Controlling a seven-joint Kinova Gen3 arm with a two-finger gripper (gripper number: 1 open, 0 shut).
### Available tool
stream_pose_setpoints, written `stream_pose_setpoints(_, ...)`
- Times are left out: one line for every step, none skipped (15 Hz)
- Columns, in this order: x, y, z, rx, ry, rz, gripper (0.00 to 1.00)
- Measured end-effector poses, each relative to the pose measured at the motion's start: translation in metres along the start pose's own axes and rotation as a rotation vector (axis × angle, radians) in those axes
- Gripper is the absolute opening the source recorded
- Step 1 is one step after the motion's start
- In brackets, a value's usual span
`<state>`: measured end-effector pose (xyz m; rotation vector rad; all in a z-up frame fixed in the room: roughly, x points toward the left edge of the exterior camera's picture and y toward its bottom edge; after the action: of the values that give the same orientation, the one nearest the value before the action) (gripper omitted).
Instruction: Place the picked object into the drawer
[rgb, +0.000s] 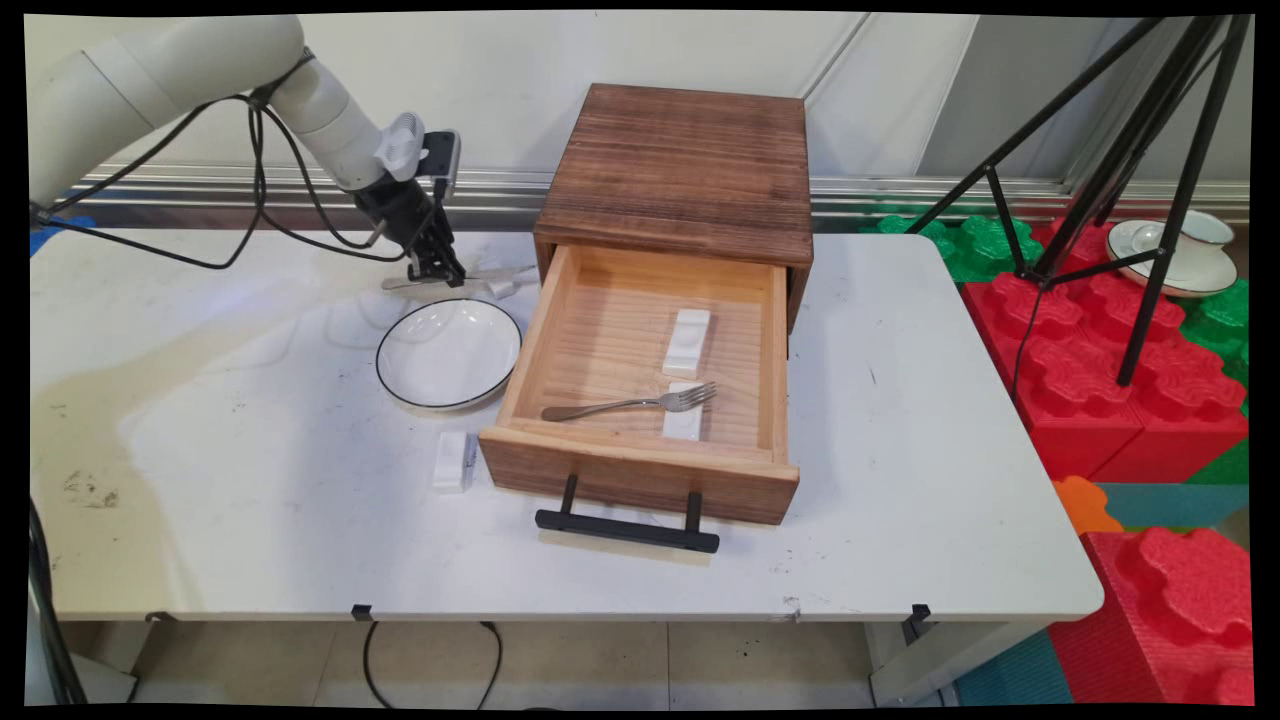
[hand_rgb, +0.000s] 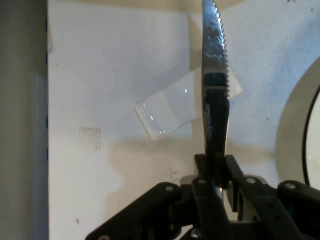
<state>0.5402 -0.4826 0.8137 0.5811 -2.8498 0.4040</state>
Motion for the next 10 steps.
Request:
stream_pose_setpoints(-0.001,0.001,-0.005,0.002,0.0,0.004,0.0)
stream_pose_setpoints(-0.003,0.002,-0.01,0.003,0.0,0.009,0.0)
stream_pose_setpoints(-0.005,0.004,-0.016,0.003,-0.002,0.014,0.0)
stream_pose_setpoints(-0.006,0.004,-0.019,0.002,-0.003,0.018,0.0)
stream_pose_setpoints(-0.008,0.006,-0.025,0.0,-0.004,0.023,0.0)
stream_pose_setpoints(-0.01,0.008,-0.031,-0.002,-0.004,0.027,0.0)
stream_pose_setpoints(-0.013,0.011,-0.038,-0.005,-0.003,0.029,0.0)
stream_pose_setpoints(-0.015,0.013,-0.043,-0.008,-0.001,0.032,0.0)
stream_pose_setpoints(-0.017,0.015,-0.05,-0.011,0.001,0.036,0.0)
stream_pose_setpoints(-0.018,0.017,-0.057,-0.014,0.003,0.041,0.0)
